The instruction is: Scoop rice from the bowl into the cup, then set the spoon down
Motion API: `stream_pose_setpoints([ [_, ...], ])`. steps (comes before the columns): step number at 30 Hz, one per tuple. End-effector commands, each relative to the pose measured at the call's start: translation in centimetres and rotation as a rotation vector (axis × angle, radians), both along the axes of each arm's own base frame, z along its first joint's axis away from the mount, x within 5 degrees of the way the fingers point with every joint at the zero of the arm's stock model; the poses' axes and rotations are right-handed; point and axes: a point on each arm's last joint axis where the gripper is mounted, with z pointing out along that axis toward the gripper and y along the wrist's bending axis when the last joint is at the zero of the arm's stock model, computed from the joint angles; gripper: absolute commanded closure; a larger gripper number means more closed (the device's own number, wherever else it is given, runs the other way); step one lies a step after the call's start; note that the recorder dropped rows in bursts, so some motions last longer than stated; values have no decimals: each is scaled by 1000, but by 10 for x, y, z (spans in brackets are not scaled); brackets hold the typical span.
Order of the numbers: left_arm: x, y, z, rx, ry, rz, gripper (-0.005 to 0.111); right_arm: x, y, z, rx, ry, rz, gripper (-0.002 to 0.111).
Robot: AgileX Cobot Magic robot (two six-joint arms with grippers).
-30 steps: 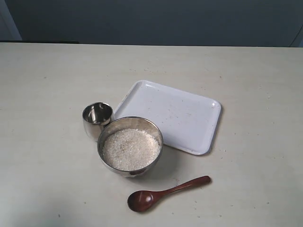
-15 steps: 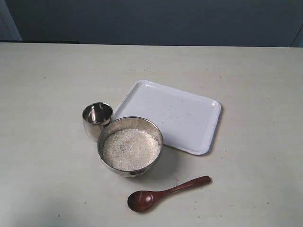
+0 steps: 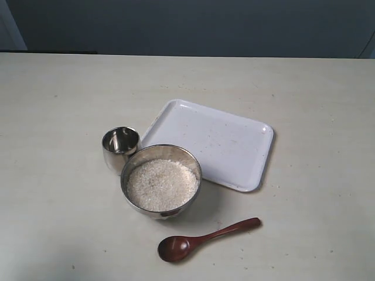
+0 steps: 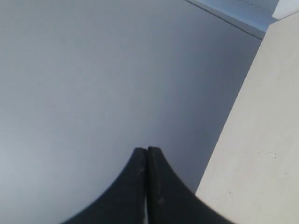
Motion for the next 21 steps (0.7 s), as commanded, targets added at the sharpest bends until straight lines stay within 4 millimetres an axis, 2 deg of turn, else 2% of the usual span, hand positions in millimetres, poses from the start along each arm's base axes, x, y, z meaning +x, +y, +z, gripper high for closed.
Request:
stream_pose_setpoints([
  [1, 0, 0, 4, -6, -21, -1, 106, -1, -2, 1, 118, -34, -15, 109],
  [4, 0, 0, 4, -6, -21, -1, 106, -1, -5, 2, 140, -53, -42, 109],
  [7, 0, 0, 4, -6, -21, -1, 106, -3, -6, 11, -90, -59, -79, 109],
  [12, 0, 0, 4, -6, -21, -1, 106, -17, 3, 66, -773, -85, -115, 109],
  [16, 0, 0, 4, -6, -21, -1, 106, -23, 6, 103, -1079, 22, -99, 109],
  [21, 0, 0, 4, -6, -21, -1, 106, -12, -1, 148, -1416, 335, 15, 109],
])
